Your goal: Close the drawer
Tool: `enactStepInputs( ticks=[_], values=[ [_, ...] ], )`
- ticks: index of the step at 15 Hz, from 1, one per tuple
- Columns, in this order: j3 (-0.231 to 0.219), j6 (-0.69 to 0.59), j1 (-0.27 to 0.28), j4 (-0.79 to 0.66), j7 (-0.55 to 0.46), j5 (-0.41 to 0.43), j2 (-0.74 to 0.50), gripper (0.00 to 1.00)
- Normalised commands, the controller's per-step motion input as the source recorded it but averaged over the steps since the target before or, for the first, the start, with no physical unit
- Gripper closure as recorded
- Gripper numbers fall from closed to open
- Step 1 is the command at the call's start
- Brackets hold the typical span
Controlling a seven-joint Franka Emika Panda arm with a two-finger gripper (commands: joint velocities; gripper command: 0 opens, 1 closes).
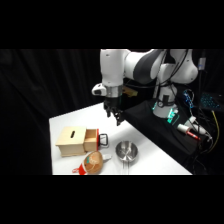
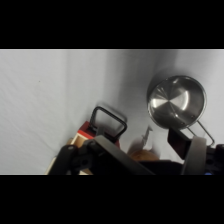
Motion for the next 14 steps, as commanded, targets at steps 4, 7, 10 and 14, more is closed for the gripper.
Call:
enactStepInputs(
  ticks=[4, 7, 10, 14],
  values=[
    [-0.007, 0.05, -0.011, 0.07, 0.23, 0.009, 0.10, 0.00],
    [-0.057, 0.18, -0.034, 0.17, 0.43, 0.082, 0.28, 0.00],
    [-0.062, 0.27, -0.010, 0.18, 0.36, 0.126, 0.30, 0.00],
    [-0.075, 0.31, 0.055, 0.15, 0.31, 0.091, 0.26, 0.00]
  ],
)
